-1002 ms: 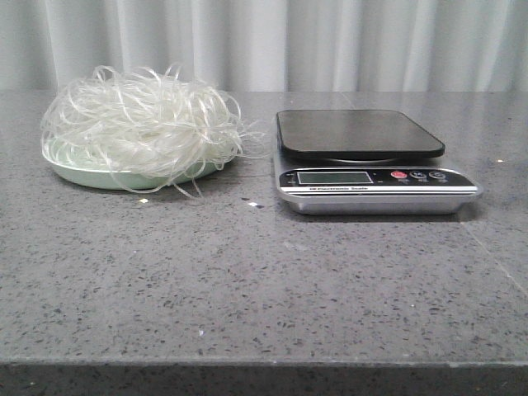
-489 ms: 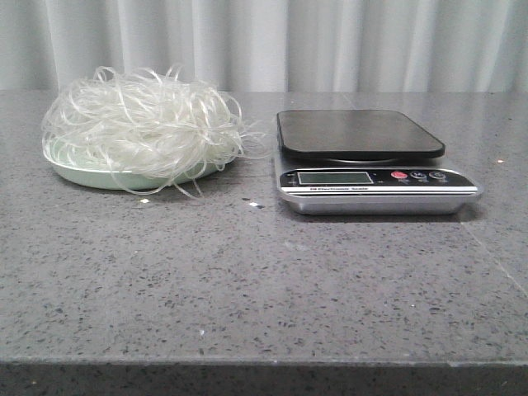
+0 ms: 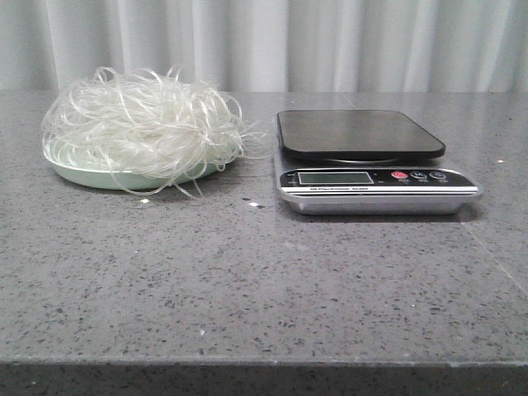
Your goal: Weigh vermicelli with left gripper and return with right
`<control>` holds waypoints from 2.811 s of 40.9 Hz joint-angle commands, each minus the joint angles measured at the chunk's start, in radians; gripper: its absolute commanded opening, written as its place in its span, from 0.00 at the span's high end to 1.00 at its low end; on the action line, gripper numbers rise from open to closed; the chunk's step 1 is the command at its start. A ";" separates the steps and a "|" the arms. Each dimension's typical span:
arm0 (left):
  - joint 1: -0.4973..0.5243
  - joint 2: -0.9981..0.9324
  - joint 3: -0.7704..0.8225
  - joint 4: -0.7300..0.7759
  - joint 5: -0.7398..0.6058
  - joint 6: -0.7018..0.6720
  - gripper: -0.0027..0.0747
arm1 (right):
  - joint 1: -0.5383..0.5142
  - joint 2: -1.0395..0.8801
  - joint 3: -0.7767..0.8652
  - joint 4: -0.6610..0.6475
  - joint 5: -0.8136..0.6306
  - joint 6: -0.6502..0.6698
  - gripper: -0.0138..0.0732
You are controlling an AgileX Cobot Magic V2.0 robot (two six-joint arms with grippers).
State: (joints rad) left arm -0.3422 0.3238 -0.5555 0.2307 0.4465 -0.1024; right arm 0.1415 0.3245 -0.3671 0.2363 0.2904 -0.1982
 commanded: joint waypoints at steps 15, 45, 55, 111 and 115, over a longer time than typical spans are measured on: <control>0.003 0.013 -0.029 0.004 -0.079 -0.010 0.79 | -0.006 0.005 -0.022 -0.006 -0.057 -0.003 0.67; 0.224 0.003 0.039 -0.224 -0.220 0.211 0.79 | -0.006 0.005 -0.022 -0.006 -0.057 -0.003 0.67; 0.303 -0.132 0.280 -0.238 -0.376 0.211 0.79 | -0.006 0.005 -0.022 -0.006 -0.057 -0.003 0.67; 0.352 -0.349 0.567 -0.294 -0.447 0.211 0.79 | -0.006 0.005 -0.022 -0.006 -0.053 -0.003 0.67; 0.352 -0.349 0.567 -0.294 -0.447 0.211 0.79 | -0.006 0.005 -0.022 -0.006 -0.053 -0.003 0.67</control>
State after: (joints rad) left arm 0.0083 -0.0040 0.0026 -0.0539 0.0731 0.1074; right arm 0.1415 0.3245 -0.3644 0.2363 0.3053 -0.1982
